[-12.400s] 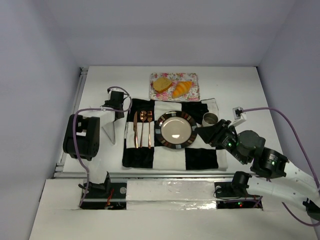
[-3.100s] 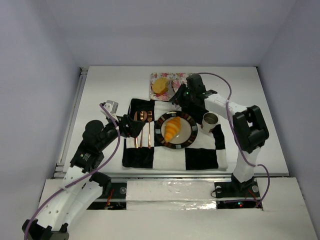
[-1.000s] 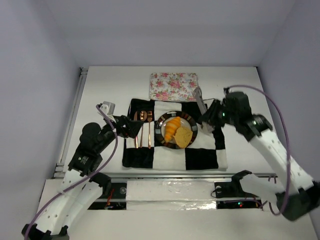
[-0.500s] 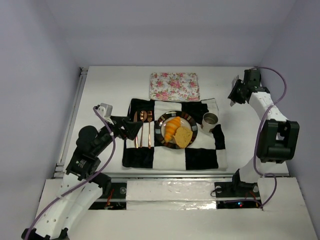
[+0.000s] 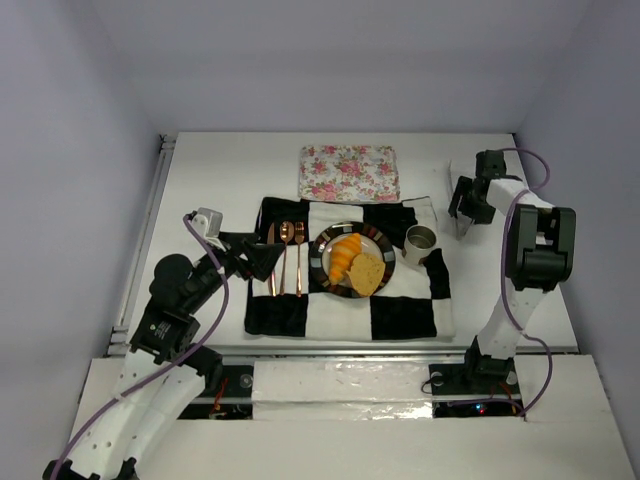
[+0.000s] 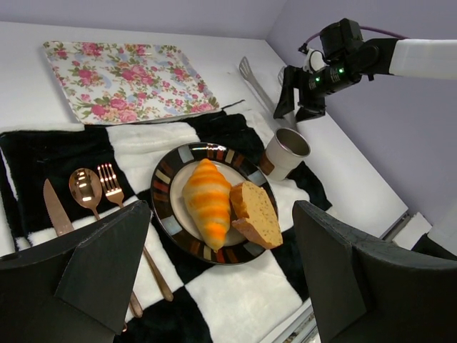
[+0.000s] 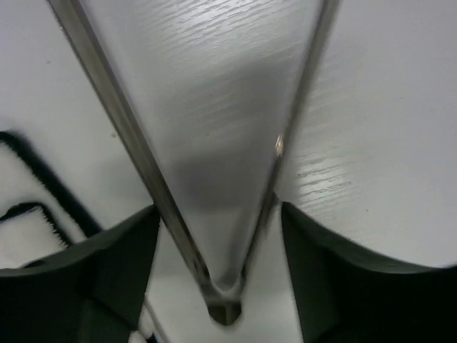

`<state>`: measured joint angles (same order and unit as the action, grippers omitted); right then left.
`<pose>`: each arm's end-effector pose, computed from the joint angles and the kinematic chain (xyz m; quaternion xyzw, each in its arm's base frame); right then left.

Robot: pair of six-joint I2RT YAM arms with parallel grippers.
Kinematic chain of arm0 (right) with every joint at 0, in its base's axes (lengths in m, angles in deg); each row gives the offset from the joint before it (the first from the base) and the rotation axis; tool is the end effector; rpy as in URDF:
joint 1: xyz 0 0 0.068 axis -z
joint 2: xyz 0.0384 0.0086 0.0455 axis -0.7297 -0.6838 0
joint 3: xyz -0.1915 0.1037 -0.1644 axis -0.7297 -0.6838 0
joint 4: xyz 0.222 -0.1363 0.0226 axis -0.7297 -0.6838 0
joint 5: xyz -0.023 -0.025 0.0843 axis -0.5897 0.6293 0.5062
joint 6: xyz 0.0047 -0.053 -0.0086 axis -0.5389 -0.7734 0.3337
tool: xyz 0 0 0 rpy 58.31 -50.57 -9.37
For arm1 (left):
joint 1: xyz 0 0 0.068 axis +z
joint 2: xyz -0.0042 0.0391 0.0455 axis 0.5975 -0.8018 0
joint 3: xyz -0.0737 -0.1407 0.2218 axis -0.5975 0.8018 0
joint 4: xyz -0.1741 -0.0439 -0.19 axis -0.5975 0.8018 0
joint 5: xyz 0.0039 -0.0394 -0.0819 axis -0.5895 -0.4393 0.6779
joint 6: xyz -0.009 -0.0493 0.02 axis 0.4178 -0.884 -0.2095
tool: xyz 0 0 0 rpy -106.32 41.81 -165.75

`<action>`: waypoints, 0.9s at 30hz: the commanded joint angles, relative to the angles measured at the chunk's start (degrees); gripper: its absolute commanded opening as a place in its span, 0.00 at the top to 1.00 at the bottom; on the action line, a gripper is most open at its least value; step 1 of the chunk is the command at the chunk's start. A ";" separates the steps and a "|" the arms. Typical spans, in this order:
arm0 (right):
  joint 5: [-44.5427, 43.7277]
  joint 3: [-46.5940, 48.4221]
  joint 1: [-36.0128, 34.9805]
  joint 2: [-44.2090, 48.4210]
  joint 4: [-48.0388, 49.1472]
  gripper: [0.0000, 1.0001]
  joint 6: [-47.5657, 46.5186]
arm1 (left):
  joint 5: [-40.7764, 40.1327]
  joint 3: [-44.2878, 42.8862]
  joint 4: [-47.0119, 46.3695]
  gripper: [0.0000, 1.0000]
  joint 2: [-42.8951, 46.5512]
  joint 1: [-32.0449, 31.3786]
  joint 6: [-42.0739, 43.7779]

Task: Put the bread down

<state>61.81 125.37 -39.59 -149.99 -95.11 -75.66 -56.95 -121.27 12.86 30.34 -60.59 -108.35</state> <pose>0.4053 -0.0551 0.1802 0.1722 0.9497 -0.0355 0.2590 0.1131 -0.0612 0.3323 0.1206 0.6593 -0.3723 0.6420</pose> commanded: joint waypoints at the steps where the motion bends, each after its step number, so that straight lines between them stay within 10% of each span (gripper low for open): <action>1: -4.59 4.29 0.29 0.30 -0.44 0.23 -0.24 | 0.65 -0.36 -3.13 0.21 -0.33 0.17 0.56; 7: -1.00 8.07 0.29 8.70 -0.79 0.04 6.87 | 0.30 -0.45 -2.69 0.21 -1.29 0.17 0.64; 12: 11.20 -2.88 0.29 28.30 7.71 0.07 21.36 | -0.49 -0.63 -2.86 0.19 -1.74 0.17 0.56; 15: 23.25 -17.03 0.29 44.91 15.80 0.29 27.95 | -0.76 -0.19 -3.39 0.15 -1.30 0.17 -0.15; 16: 28.41 -20.20 -0.40 48.95 17.13 0.63 29.11 | -0.67 -0.36 -3.13 0.14 -1.38 0.17 -0.93; 19: 37.12 -29.26 -0.93 63.63 18.29 1.00 30.35 | 0.12 -1.94 -1.99 0.12 -2.61 0.17 -2.52; 27: 45.68 -36.39 -5.42 83.09 7.47 1.00 27.63 | 1.88 -11.96 -0.75 0.10 -4.63 0.17 -5.24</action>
<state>101.61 91.36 -43.85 -67.74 -84.59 -48.62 -56.49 -128.28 14.76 25.27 -60.59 -111.96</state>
